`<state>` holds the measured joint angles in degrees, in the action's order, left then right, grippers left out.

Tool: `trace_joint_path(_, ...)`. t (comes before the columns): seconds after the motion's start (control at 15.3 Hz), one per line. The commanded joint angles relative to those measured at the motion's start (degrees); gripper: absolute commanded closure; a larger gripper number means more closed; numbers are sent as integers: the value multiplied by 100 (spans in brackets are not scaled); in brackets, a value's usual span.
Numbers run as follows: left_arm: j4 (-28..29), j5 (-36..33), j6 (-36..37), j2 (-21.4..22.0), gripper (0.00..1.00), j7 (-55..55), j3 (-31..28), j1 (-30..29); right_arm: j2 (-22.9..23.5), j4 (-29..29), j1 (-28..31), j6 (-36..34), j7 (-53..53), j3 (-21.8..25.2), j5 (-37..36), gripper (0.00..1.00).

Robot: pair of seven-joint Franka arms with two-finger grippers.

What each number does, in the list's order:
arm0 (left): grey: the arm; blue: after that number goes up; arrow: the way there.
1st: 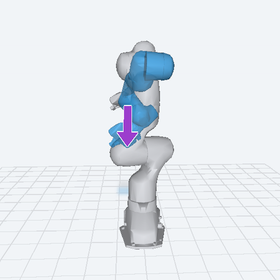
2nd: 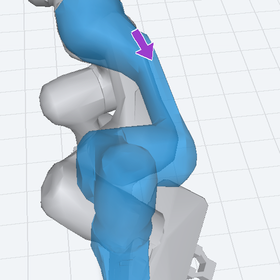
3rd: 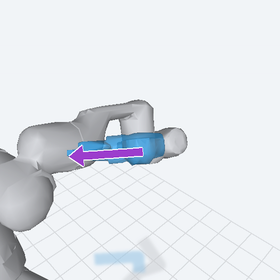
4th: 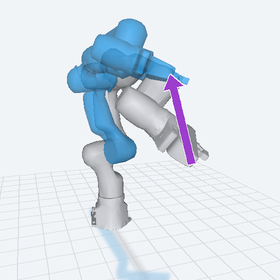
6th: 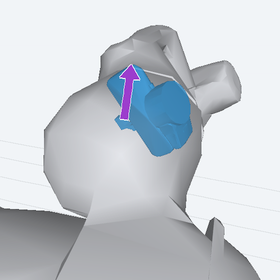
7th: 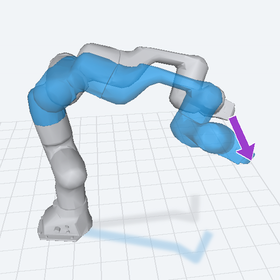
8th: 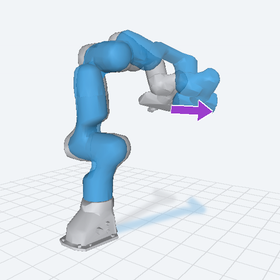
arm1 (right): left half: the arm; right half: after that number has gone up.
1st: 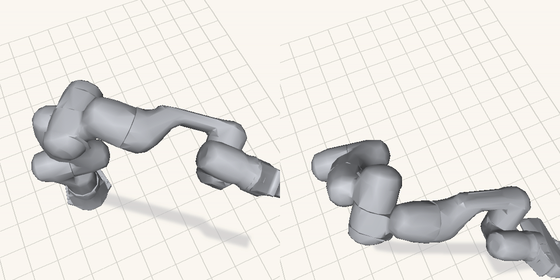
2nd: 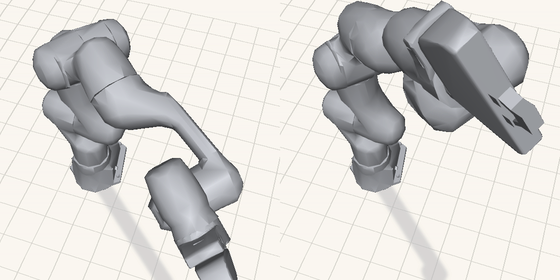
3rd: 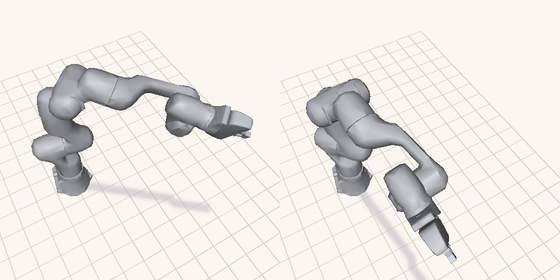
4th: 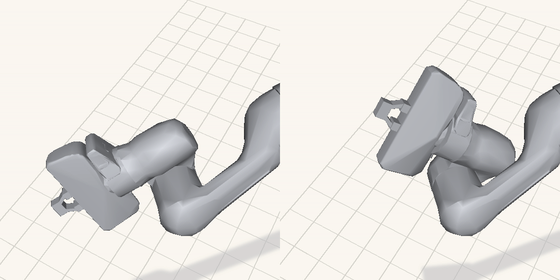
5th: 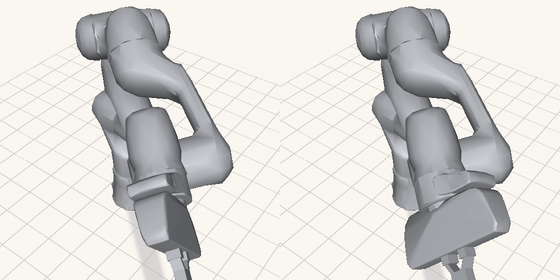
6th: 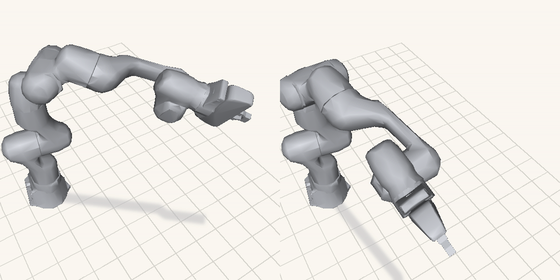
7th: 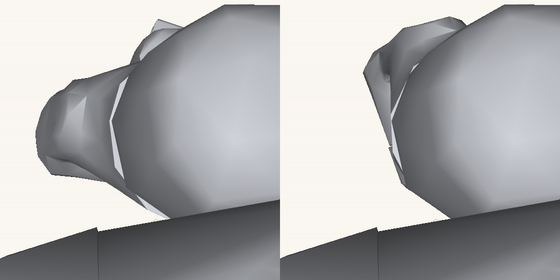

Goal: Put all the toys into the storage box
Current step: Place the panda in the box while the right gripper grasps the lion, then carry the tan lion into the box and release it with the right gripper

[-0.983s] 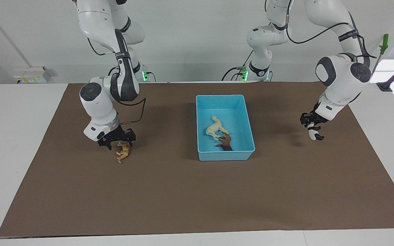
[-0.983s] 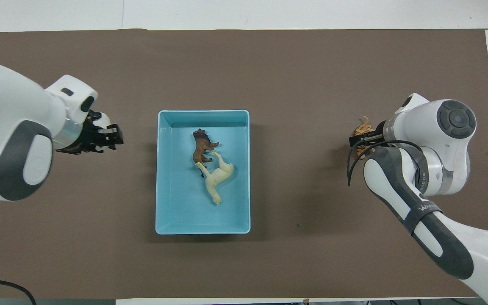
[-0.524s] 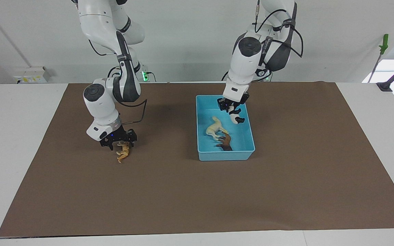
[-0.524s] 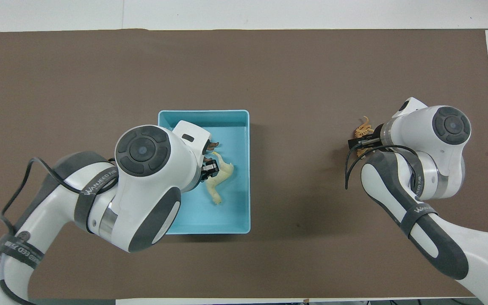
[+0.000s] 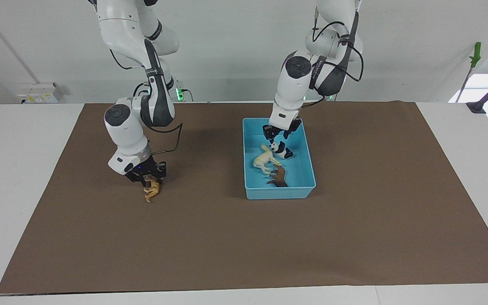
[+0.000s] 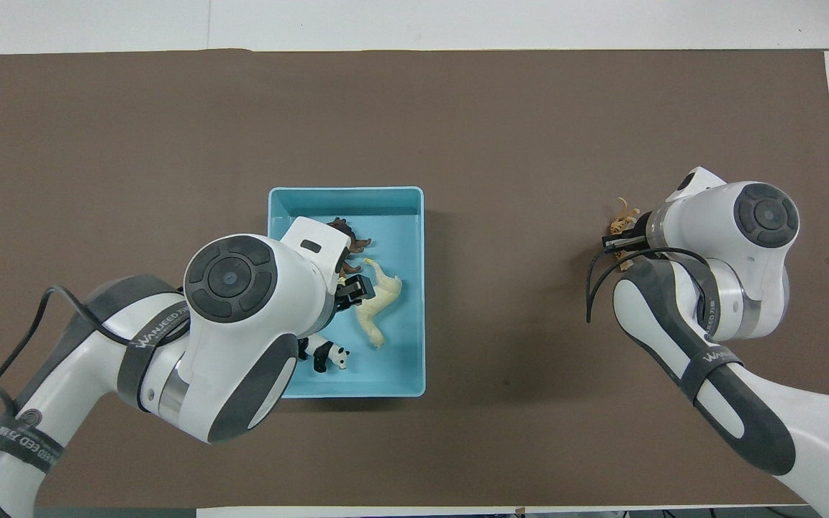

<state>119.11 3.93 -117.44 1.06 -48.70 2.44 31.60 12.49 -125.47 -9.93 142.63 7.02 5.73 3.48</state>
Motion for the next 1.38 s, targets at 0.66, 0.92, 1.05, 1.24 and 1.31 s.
trace_joint_path(0.66,-2321,-199,2856,87,0,3690,-59,-2404,-291,2465,-894,-2082,-2650,-450,706,91)
trace_joint_path(0.92,-2419,-385,2841,52,0,4017,-59,-2448,-152,2483,-2422,-1494,-4425,-441,645,90)
trace_joint_path(1.05,-2471,-323,2832,0,0,4105,-59,-2588,51,2597,-2960,-1247,-5164,-433,531,77)
trace_joint_path(1.24,-2595,-314,2902,-141,0,4114,-51,-2615,87,2659,-3208,-1491,-5413,-433,163,0)
trace_joint_path(1.31,-2595,-314,2893,-141,0,4123,-50,-2615,78,2668,-3226,-1657,-5413,-424,66,0)
